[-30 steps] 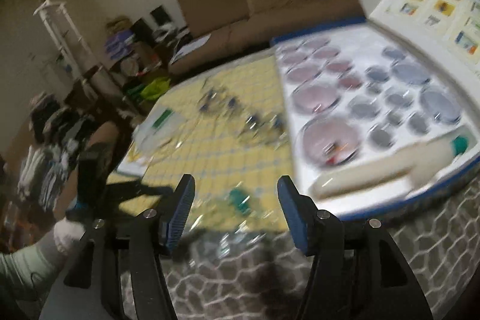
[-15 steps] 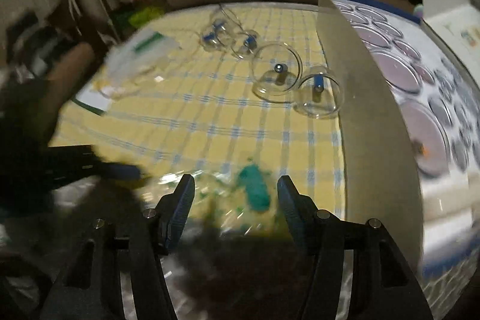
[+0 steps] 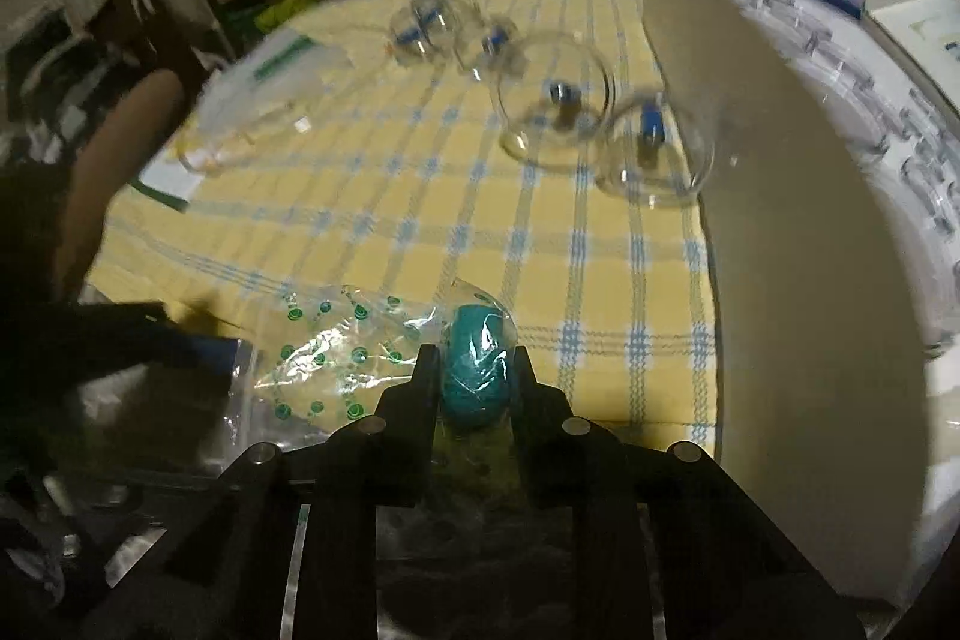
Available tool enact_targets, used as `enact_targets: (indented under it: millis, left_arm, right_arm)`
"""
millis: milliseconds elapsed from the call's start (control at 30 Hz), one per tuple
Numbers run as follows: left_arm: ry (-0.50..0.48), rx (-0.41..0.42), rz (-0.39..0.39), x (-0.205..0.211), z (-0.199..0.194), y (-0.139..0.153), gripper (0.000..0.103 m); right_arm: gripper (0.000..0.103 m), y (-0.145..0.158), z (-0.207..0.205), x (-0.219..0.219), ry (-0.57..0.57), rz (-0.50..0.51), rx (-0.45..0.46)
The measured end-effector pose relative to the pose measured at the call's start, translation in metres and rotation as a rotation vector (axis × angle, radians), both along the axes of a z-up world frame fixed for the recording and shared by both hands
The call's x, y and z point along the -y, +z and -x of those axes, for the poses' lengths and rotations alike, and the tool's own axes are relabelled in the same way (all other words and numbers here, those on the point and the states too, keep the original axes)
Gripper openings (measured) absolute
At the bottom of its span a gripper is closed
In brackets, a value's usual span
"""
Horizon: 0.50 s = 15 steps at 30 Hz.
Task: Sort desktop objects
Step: 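Grasp the green-dotted bag by its teal item with the right tool, then carry the bag over the foam case with the right tool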
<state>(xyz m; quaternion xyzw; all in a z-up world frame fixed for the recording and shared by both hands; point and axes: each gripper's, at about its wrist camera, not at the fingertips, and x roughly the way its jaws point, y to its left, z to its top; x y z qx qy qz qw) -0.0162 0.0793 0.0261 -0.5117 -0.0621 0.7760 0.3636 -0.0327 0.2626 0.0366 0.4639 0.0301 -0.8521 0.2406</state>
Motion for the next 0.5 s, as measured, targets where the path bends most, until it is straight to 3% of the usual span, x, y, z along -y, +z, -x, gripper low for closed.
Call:
enact_targets:
  millis: [233, 500]
  left_arm:
    - [-0.014, -0.042, -0.062, -0.006, 0.006, 0.036, 0.082]
    - [-0.112, -0.142, -0.081, -0.062, 0.018, 0.092, 0.086]
  right_arm:
    - [0.022, 0.055, -0.020, -0.023, -0.033, 0.115, -0.092]
    - [0.022, 0.132, -0.012, -0.108, -0.130, 0.088, -0.163]
